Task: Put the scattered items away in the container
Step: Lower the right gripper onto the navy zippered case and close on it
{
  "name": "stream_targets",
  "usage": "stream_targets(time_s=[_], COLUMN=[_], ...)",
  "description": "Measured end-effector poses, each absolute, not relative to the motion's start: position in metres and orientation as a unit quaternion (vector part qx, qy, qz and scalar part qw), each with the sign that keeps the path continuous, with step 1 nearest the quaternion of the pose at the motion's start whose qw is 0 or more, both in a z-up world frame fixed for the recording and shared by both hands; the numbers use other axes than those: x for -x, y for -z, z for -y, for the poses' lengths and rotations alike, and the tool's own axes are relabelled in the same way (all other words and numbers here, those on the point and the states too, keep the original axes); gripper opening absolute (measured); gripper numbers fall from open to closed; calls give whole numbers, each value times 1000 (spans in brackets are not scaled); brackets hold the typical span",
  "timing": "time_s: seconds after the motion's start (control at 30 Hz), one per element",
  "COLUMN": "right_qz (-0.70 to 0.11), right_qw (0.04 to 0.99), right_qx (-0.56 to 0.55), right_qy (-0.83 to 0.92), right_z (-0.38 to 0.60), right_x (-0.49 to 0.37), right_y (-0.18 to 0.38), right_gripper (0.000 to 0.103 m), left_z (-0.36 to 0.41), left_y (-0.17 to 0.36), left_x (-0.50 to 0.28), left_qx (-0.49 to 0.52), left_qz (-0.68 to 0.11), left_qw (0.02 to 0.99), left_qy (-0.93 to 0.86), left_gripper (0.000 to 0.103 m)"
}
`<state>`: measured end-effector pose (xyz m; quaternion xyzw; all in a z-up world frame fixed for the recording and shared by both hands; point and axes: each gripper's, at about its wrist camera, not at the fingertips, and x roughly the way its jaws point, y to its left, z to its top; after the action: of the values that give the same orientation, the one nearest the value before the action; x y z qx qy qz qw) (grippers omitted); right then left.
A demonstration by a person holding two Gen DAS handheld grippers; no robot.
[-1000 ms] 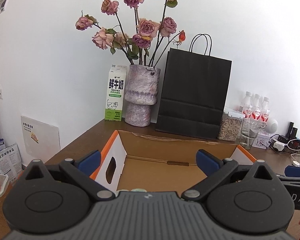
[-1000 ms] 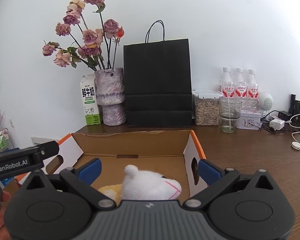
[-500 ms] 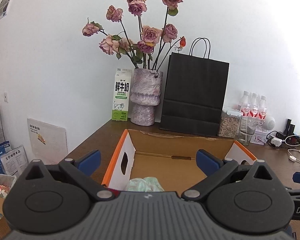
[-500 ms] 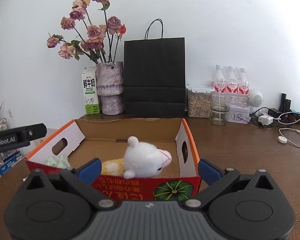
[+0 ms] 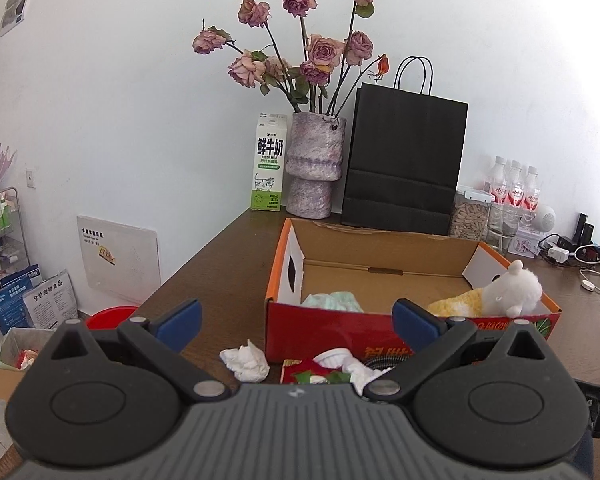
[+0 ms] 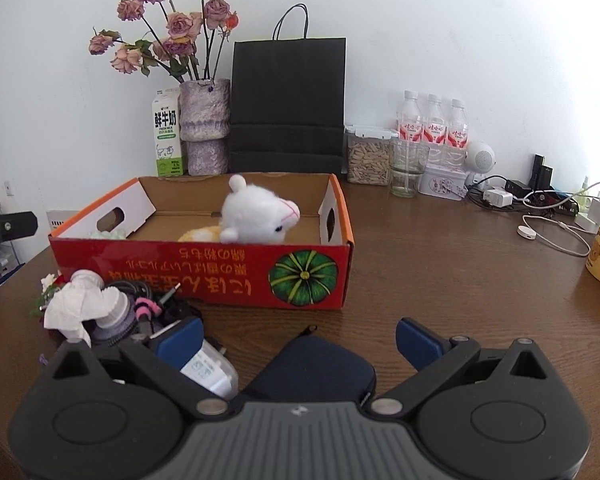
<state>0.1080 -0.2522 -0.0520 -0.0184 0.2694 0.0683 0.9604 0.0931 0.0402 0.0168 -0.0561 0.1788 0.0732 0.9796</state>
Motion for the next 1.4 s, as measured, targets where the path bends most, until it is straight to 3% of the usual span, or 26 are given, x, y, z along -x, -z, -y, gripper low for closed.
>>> stream_targets(time_s=[0.63,0.93,1.4], right_qz=[-362,-377,-357], right_qw=[929,911,923], right_qx=[24,106,92], right_qy=[-65,-126,-106], right_z=[252,252,259], right_x=[-127,-135,-147], right_y=[80,79,81], right_gripper=[102,86,72], left_z=[-66,-79,-64], left_y=[5,9,15], left_x=[-66,-64,-78], left_qx=[61,67,53], left_qz=[-216,-224,-240], left_qw=[970,966,966], left_qy=[-92,-109,-76], left_gripper=[103,103,103])
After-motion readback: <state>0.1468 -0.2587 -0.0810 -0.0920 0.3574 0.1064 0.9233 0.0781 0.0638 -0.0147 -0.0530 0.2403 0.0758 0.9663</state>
